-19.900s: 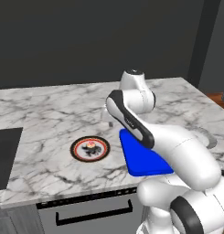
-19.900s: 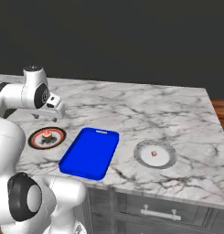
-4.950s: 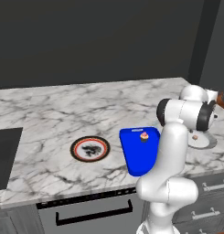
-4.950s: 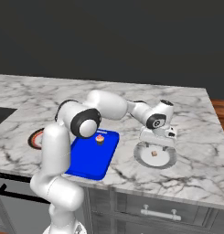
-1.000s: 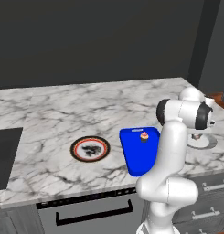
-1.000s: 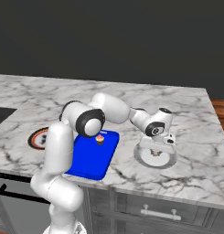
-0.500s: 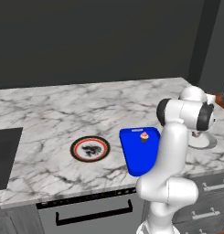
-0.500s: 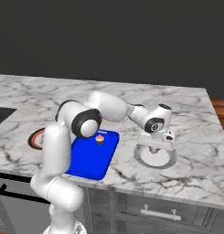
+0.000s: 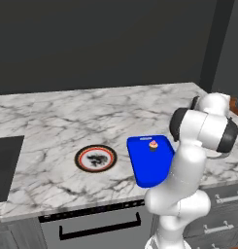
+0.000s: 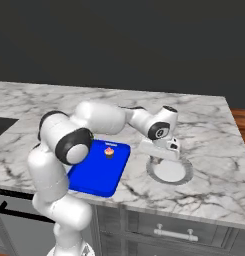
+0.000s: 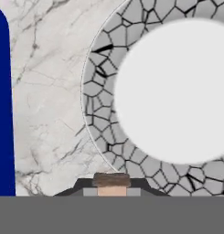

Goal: Move the dessert items from the plates to the tray.

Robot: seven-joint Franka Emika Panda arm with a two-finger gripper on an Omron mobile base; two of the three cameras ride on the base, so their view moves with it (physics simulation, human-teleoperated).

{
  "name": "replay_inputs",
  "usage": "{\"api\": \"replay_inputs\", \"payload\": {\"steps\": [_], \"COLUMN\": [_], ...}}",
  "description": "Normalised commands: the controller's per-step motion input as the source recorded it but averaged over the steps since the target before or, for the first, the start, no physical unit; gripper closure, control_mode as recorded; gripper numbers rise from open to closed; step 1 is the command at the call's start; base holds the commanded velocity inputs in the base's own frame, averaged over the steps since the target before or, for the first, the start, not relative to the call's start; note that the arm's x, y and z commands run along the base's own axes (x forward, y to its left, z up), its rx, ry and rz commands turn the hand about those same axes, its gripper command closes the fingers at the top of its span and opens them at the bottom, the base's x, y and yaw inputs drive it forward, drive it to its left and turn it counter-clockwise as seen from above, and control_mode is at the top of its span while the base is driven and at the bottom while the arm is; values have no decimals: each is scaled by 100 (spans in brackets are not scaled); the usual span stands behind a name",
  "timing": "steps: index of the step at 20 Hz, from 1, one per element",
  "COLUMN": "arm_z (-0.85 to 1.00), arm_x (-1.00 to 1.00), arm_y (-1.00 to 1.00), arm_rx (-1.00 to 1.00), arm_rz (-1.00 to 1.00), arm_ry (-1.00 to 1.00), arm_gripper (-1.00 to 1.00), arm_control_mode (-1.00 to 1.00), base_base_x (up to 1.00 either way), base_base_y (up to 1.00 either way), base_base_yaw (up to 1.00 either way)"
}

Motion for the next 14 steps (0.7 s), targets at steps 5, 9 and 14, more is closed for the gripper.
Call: {"api": "replay_inputs", "payload": {"steps": [5,9,14], "arm_z": [13,0,16], "arm_x": [-55,-36,-37], "arm_y": [80,95,98], "arm_rx": [0,0,-2], "arm_rz": [1,9,10], "arm_ry": [-5,-6,-1], "arm_gripper": [100,100,100], "arm_control_mode": [-100,-100,-100], "base_base_x": [0,0,0], "base_base_y": [0,0,0], "base_base_yaw": [0,0,0]}}
